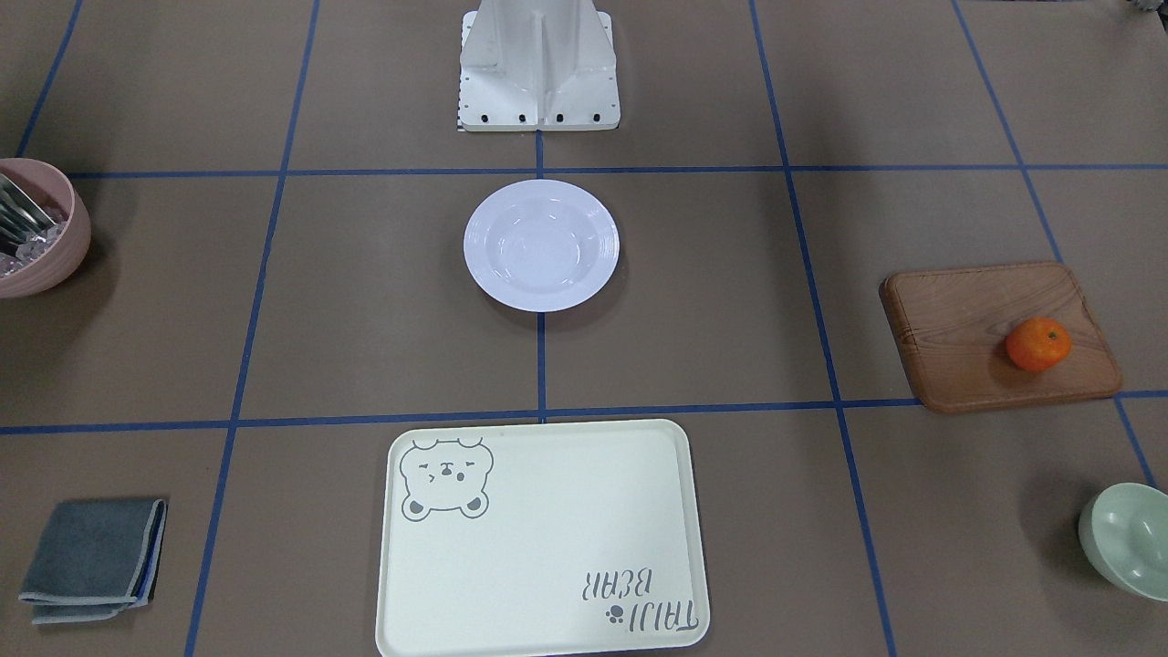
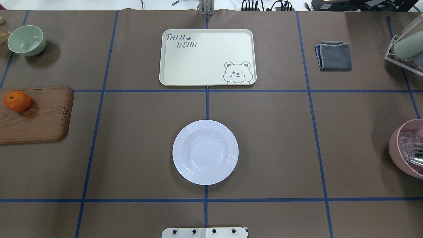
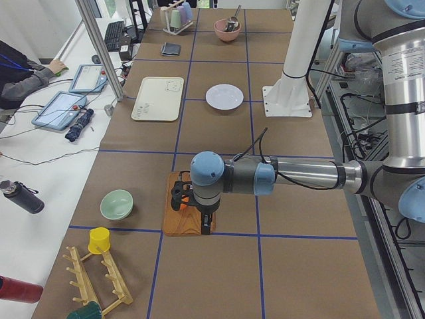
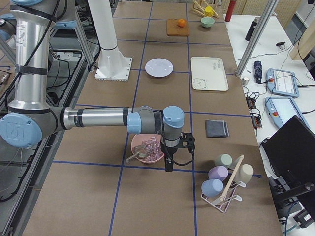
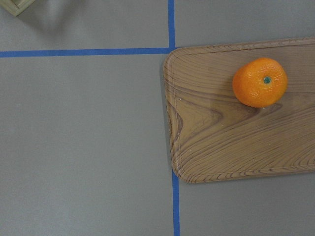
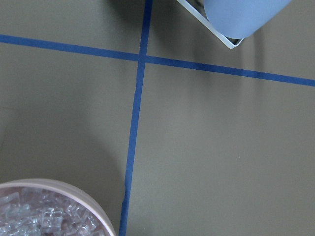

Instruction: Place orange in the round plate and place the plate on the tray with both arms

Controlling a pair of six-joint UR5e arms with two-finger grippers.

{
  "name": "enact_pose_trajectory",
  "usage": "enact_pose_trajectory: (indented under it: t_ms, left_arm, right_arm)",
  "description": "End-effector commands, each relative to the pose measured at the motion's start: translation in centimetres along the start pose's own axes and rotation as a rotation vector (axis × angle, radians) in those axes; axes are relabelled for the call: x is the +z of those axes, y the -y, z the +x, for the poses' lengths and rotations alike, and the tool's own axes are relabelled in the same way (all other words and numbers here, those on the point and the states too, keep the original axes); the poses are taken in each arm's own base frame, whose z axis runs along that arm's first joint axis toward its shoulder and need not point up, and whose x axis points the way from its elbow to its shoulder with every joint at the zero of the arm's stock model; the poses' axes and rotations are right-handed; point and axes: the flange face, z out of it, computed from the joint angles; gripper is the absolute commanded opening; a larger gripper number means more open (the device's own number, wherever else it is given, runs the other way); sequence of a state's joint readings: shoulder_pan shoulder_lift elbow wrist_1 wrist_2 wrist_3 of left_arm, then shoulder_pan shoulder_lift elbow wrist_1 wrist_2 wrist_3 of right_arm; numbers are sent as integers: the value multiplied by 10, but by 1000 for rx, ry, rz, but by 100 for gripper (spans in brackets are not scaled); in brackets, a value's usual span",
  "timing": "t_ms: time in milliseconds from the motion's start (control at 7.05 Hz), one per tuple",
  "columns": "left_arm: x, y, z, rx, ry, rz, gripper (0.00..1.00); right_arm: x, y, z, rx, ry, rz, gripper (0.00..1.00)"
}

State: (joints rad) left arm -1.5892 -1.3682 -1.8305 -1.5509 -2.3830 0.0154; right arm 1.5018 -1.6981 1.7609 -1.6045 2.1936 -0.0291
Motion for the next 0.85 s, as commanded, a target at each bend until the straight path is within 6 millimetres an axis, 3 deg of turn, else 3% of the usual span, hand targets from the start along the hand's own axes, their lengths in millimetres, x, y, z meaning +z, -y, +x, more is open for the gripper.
enact_pose_trajectory:
  t_ms: [0,426,709]
  left_arm:
    - [-1,0,0,2,2,2,98]
    - [-5,5,5,15,4,14,98]
    - [-22,21,21,64,2,68,98]
  right_arm:
    - [-1,1,0,-2,0,3,100]
    - [-15,6,-11,-26,-1,32,100]
    - [-42,34,-29,-68,-4,92,100]
